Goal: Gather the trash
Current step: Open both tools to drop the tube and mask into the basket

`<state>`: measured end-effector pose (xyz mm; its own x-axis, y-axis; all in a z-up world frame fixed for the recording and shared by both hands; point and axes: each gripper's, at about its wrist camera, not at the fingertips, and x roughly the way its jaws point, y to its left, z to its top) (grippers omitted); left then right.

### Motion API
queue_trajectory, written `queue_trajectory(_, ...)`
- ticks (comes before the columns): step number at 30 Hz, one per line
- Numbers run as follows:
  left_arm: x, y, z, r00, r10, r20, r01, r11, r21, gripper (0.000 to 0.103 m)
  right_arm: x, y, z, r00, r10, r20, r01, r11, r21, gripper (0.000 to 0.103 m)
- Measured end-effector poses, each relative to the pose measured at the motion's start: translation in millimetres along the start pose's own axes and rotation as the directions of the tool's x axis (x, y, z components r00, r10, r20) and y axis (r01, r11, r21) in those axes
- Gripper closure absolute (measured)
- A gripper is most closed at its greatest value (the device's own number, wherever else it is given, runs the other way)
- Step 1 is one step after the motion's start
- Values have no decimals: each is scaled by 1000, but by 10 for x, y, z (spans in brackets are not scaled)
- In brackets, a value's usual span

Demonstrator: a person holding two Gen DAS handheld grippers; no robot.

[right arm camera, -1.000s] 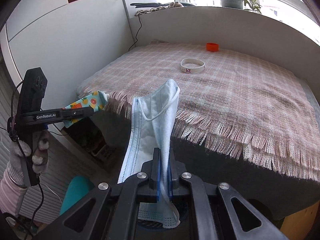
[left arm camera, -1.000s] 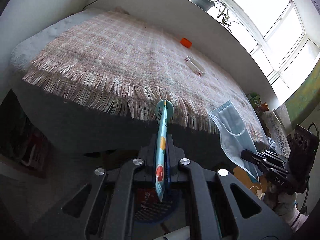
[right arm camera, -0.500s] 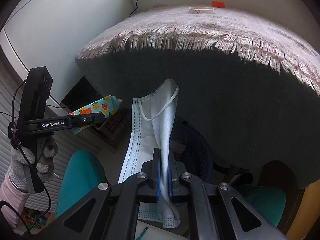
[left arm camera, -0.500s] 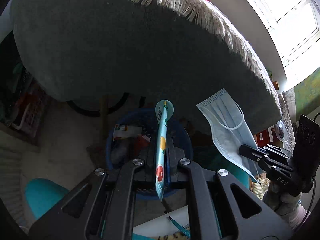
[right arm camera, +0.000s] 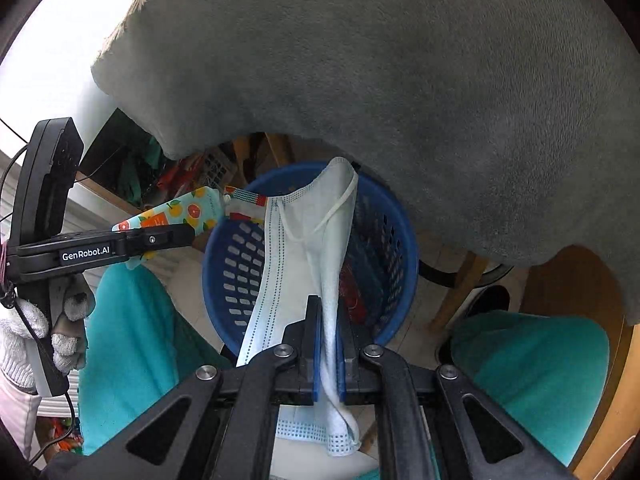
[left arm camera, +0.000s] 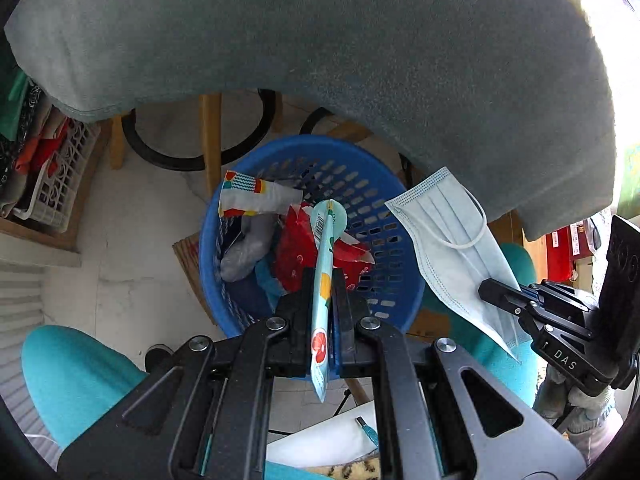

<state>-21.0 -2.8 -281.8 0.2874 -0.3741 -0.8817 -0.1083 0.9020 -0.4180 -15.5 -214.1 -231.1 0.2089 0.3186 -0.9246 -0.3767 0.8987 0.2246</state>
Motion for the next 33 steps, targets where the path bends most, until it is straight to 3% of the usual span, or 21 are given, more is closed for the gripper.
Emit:
queue_trajectory(7,189,-94,-67,998,64,-30,-63,998,22,98,125,-53,-30,1000,-6,-21,7,1000,21,97)
queue_trajectory(10,210,-82,-80,996,82,-31,-81,996,32,98,147,-49,-11,1000,-6,-18,7,1000,20,91)
queue_trajectory(12,219,-84,-76,995,92,-31,-91,995,35,98,155,-42,-10,1000,-6,-13,7,1000,23,86)
queue_trajectory(14,225,-94,-62,994,102,-34,-101,994,38,98,144,-46,0,1000,-11,-4,11,1000,26,71)
queue_trajectory(16,243,-106,-61,993,111,-38,-109,993,37,82,142,-53,13,1000,-12,-4,12,1000,23,68)
queue_trajectory(17,233,-115,-61,993,114,-31,-113,993,37,66,141,-58,20,1000,-13,-6,13,1000,23,61)
queue_trajectory(18,215,-127,-60,993,118,-20,-118,992,40,57,142,-61,22,1000,-16,-6,16,1000,21,56)
queue_trajectory(20,197,-151,-61,992,128,-7,-127,991,49,55,128,-68,24,1000,-23,2,23,1000,17,40)
queue_trajectory(23,189,-183,-54,991,133,-2,-133,990,55,55,104,-94,27,1000,-28,11,28,999,18,33)
queue_trajectory(33,-47,-298,-10,990,129,58,-134,986,97,55,-73,-112,80,998,-25,53,23,999,35,24)
